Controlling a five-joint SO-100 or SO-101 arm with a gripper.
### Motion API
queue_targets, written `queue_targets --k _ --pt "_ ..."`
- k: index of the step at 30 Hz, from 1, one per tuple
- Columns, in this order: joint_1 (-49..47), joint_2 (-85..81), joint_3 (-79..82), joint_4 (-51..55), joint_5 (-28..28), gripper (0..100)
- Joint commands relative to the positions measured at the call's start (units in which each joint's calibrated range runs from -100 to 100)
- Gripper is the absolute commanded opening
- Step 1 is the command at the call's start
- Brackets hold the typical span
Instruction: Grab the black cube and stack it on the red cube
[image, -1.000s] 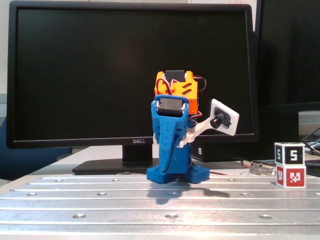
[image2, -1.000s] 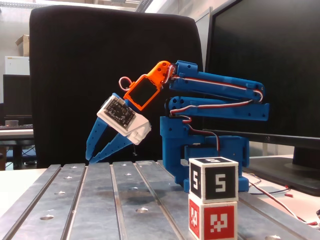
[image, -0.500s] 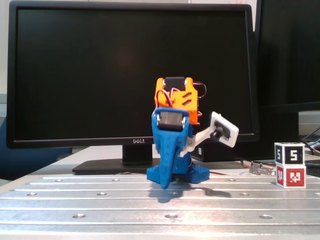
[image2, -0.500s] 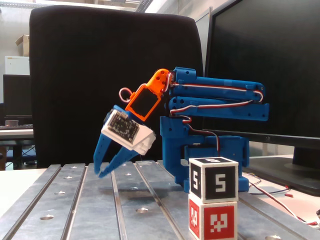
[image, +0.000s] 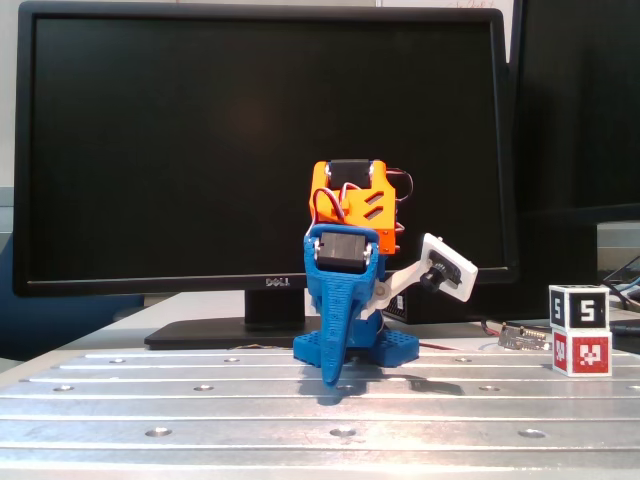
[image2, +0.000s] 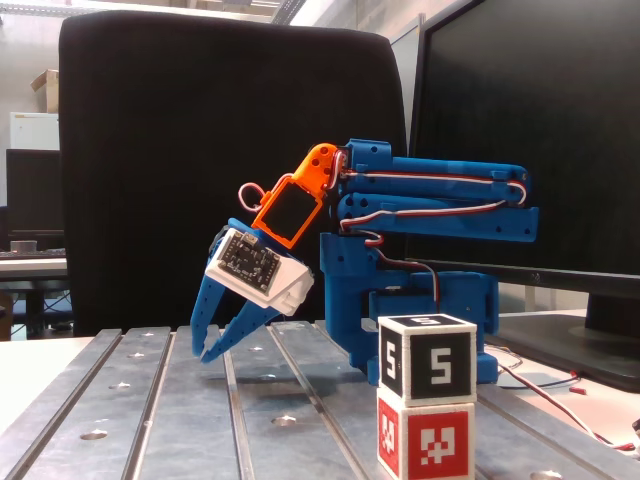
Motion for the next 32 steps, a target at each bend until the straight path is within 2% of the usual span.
queue_targets --k 1,11,19,32 --pt "0.5 -0.4 0.1 0.2 -3.5 1" --pt "-0.3 0.4 0.1 0.3 -3.7 1" --pt "-0.2 -0.4 0.1 8.6 -3.4 1" --pt "0.3 -0.4 0.1 8.8 -3.4 1"
